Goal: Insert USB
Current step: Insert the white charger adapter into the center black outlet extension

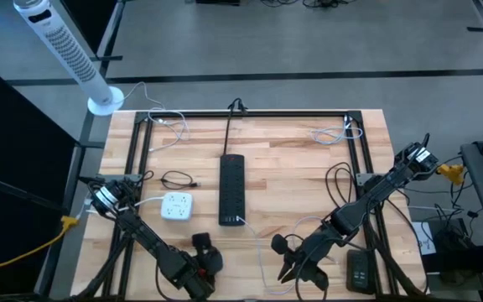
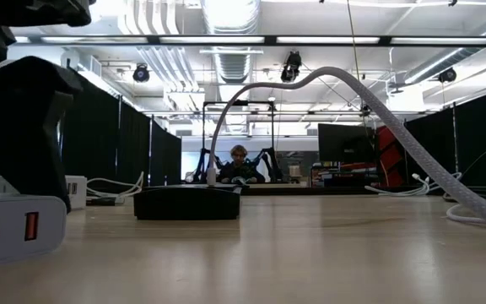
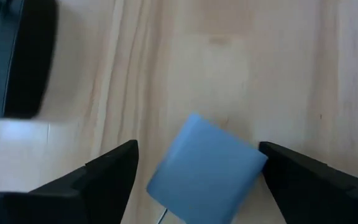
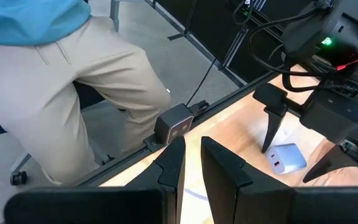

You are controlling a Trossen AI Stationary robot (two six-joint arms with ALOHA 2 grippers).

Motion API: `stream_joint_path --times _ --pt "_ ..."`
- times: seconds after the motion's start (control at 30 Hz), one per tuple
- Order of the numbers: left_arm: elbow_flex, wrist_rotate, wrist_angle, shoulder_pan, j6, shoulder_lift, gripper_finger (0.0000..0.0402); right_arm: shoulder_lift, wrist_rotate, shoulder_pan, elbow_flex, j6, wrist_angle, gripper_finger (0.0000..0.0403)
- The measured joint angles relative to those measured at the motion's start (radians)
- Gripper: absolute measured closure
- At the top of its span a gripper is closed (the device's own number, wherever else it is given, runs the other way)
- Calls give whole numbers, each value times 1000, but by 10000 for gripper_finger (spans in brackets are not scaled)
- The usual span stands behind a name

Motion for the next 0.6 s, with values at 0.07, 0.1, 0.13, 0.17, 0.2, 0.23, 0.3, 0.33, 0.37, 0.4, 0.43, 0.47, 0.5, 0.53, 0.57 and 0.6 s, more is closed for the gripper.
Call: stream_joint_path --times 0.07,0.1,0.13,0.17,0.2,0.23,0.3,0.33,0.37,0.4,0.43,0.47,0.5,0.53,0.57,0.6 --pt "0 6 3 1 39 0 90 0 0 0 0 0 0 366" --pt "0 14 3 1 56 0 90 0 0 0 0 0 0 366" --pt "0 23 3 3 70 0 91 0 0 0 0 0 0 366" --pt "0 32 4 4 80 1 91 0 0 0 0 0 -1 366" --pt "0 37 5 5 88 1 91 0 0 0 0 0 -1 366" --pt "0 39 8 5 95 0 91 0 0 0 0 0 -1 366" --pt "-1 41 17 8 107 0 91 0 0 0 0 0 -1 366" --pt "-1 45 20 11 112 0 91 0 0 0 0 0 -2 366" --pt "-1 52 24 14 116 0 91 0 0 0 0 0 -2 366" --pt "-1 65 27 20 116 1 91 0 0 0 0 0 -2 366" --pt "-2 86 29 29 112 1 91 0 0 0 0 0 -1 366" --pt "-2 111 31 41 98 0 91 0 0 0 0 0 -2 366" --pt "-2 129 33 51 82 0 91 0 0 0 0 0 -2 366" --pt "-2 137 39 59 73 0 91 0 0 0 0 0 -2 366" --pt "-2 143 46 68 67 0 91 0 0 0 0 0 -2 366" --pt "-2 153 54 77 67 0 91 0 0 0 0 0 -2 366"
